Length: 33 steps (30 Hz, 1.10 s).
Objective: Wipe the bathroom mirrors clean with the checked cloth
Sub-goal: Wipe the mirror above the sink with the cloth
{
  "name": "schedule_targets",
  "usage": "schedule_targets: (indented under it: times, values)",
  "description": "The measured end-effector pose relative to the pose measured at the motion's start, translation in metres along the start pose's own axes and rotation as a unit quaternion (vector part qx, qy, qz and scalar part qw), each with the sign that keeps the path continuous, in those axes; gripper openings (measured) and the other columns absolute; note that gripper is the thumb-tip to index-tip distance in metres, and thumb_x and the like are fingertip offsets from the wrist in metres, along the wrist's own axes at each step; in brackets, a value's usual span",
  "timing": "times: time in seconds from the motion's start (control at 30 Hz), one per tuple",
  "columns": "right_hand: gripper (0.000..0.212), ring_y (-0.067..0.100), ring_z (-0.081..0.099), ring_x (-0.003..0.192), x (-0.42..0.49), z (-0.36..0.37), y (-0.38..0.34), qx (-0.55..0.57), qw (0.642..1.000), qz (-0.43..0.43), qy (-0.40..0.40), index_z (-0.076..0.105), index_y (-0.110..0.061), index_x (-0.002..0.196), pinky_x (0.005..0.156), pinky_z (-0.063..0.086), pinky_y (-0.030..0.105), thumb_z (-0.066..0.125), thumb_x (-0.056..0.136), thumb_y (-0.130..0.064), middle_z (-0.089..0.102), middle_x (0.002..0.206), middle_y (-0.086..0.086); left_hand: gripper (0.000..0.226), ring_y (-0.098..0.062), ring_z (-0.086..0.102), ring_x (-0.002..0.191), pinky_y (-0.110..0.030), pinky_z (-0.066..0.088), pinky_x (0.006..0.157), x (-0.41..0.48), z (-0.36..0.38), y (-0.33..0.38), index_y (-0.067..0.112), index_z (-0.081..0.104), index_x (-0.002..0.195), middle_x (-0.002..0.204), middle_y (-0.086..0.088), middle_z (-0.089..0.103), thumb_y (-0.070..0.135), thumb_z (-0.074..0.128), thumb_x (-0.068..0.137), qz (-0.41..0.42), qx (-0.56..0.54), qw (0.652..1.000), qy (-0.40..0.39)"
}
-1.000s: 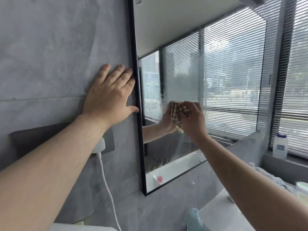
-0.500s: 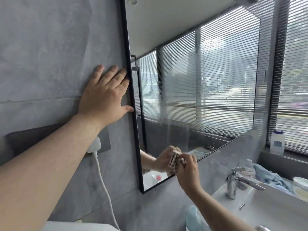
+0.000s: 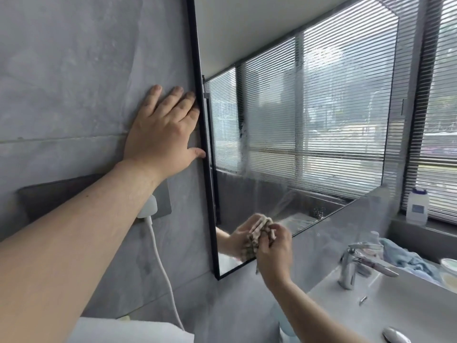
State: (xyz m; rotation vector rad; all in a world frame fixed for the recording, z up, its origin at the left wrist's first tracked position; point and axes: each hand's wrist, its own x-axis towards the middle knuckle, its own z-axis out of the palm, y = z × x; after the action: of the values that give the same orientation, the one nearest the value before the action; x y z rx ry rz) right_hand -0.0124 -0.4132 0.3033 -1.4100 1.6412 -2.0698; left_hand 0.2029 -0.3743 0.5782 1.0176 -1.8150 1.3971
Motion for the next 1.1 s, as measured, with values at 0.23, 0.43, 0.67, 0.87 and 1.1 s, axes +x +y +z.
schedule_targets:
  times: [0.23, 0.43, 0.67, 0.87, 1.1]
  values:
    - [0.025, 0.012, 0.047, 0.095, -0.082, 0.021, -0.006, -0.053, 0.946, -0.308, -0.086, 0.055, -0.031, 0.114, 0.09, 0.033, 0.026, 0.049, 0.092, -0.021, 0.048, 0.111, -0.01, 0.088, -0.034, 0.033, 0.145, -0.054, 0.01, 0.122, 0.0, -0.001, -0.001, 0.004, 0.054, 0.137, 0.152, -0.015, 0.044, 0.06, 0.074, 0.072, 0.002, -0.002, 1.0, -0.009]
    - [0.024, 0.016, 0.043, 0.094, -0.04, 0.018, -0.029, -0.062, 0.916, -0.393, -0.053, 0.057, -0.027, 0.11, 0.09, 0.036, 0.029, 0.053, 0.089, -0.016, 0.046, 0.108, -0.005, 0.088, -0.033, 0.034, 0.144, -0.052, 0.01, 0.122, 0.0, 0.0, -0.002, 0.004, 0.055, 0.136, 0.151, -0.015, 0.046, 0.061, 0.074, 0.071, 0.005, 0.003, 1.0, -0.004]
    - [0.027, 0.024, 0.047, 0.095, 0.053, 0.025, -0.141, -0.04, 0.907, -0.419, 0.001, 0.071, -0.013, 0.113, 0.082, 0.048, 0.045, 0.054, 0.092, -0.019, 0.059, 0.106, 0.008, 0.084, -0.034, 0.039, 0.142, -0.053, 0.015, 0.121, 0.0, 0.001, -0.002, 0.003, 0.058, 0.133, 0.148, -0.016, 0.049, 0.055, 0.079, 0.069, 0.005, -0.007, 1.0, 0.003]
    - [0.032, 0.027, 0.047, 0.102, 0.084, 0.024, -0.178, -0.03, 0.917, -0.397, 0.037, 0.069, -0.013, 0.118, 0.087, 0.048, 0.049, 0.051, 0.095, -0.024, 0.058, 0.112, 0.012, 0.083, -0.034, 0.041, 0.14, -0.054, 0.017, 0.12, 0.0, -0.003, 0.001, 0.002, 0.059, 0.131, 0.146, -0.017, 0.051, 0.051, 0.078, 0.067, 0.0, -0.019, 1.0, 0.009]
    - [0.023, 0.027, 0.052, 0.1, -0.005, 0.015, -0.054, -0.088, 0.876, -0.473, -0.025, 0.057, -0.022, 0.118, 0.092, 0.044, 0.047, 0.047, 0.099, -0.028, 0.053, 0.121, 0.005, 0.085, -0.033, 0.046, 0.137, -0.05, 0.018, 0.12, 0.0, -0.001, 0.0, 0.005, 0.064, 0.125, 0.141, -0.015, 0.056, 0.057, 0.083, 0.061, 0.006, 0.002, 1.0, 0.014]
